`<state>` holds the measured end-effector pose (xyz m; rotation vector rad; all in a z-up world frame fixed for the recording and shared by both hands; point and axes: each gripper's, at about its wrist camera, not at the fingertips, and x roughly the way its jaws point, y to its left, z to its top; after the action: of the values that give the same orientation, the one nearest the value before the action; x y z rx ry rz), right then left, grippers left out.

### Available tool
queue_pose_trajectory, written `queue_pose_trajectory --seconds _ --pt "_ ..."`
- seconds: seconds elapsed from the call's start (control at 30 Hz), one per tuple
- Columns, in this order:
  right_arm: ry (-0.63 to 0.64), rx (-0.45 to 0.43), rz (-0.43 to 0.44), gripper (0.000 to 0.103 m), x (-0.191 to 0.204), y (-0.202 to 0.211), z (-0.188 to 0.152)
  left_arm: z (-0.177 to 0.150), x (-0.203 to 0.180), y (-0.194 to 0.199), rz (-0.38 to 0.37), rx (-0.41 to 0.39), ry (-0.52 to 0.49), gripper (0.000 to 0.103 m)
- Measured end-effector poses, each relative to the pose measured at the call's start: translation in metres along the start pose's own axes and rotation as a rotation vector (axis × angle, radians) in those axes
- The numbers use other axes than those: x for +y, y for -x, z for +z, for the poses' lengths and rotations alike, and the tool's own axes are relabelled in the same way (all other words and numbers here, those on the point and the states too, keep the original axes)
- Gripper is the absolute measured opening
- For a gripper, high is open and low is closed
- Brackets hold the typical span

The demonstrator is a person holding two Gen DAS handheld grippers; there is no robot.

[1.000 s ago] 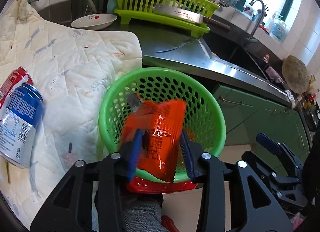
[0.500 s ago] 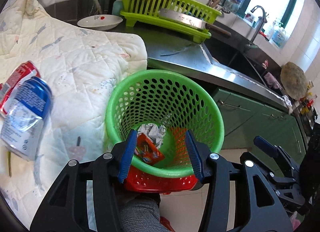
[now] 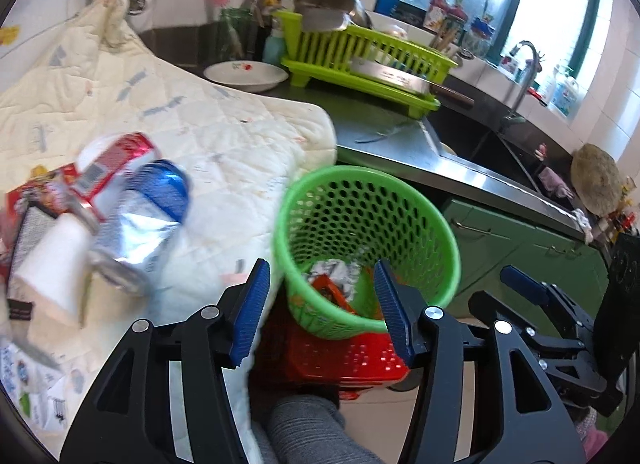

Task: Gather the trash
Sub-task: 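Move both grippers back over the trash pile on the mat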

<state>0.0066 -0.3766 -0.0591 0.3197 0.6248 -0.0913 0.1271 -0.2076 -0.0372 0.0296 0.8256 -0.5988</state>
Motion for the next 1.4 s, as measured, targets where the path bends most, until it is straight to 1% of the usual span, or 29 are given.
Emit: queue_pose_trajectory --seconds 0.1,0.13,0.17,0.37,0.4,0.57,0.67,0.8,0.9,1.1,1.33,1.4 --pt "0.016 0.001 0.024 0.084 0.013 -0.002 0.003 -0.005 0.014 0.015 0.039 -0.021 0.011 0.055" --pt "0.023 0.001 0.032 0.084 0.018 -0.003 0.004 -0.006 0.018 0.019 0.052 -0.025 0.018 0.061" --pt "0.032 0.001 0.041 0.085 0.023 -0.004 0.005 -0.008 0.024 0.025 0.071 -0.034 0.029 0.063" --pt "0.074 0.008 0.089 0.085 0.051 -0.01 0.008 -0.023 0.064 0.054 0.163 -0.055 0.117 0.063" --pt "0.079 0.009 0.096 0.085 0.054 -0.011 0.008 -0.026 0.073 0.06 0.195 -0.054 0.143 0.063" --pt "0.104 0.021 0.146 0.085 0.074 -0.018 0.007 -0.041 0.114 0.083 0.3 -0.054 0.269 0.063" --pt "0.123 0.031 0.178 0.085 0.086 -0.022 0.006 -0.051 0.141 0.099 0.341 -0.067 0.346 0.063" --pt "0.174 0.058 0.243 0.085 0.115 -0.03 0.004 -0.068 0.172 0.123 0.404 -0.087 0.423 0.064" --pt "0.214 0.068 0.289 0.085 0.14 -0.035 0.002 -0.082 0.194 0.141 0.438 -0.104 0.489 0.064" --pt "0.29 0.098 0.391 0.085 0.194 -0.042 -0.005 -0.103 0.224 0.175 0.499 -0.136 0.563 0.065" --pt "0.348 0.151 0.501 0.085 0.254 -0.054 -0.013 -0.123 0.247 0.2 0.524 -0.165 0.625 0.065" --pt "0.355 0.174 0.546 0.085 0.273 -0.059 -0.016 -0.127 0.251 0.204 0.526 -0.171 0.636 0.065"
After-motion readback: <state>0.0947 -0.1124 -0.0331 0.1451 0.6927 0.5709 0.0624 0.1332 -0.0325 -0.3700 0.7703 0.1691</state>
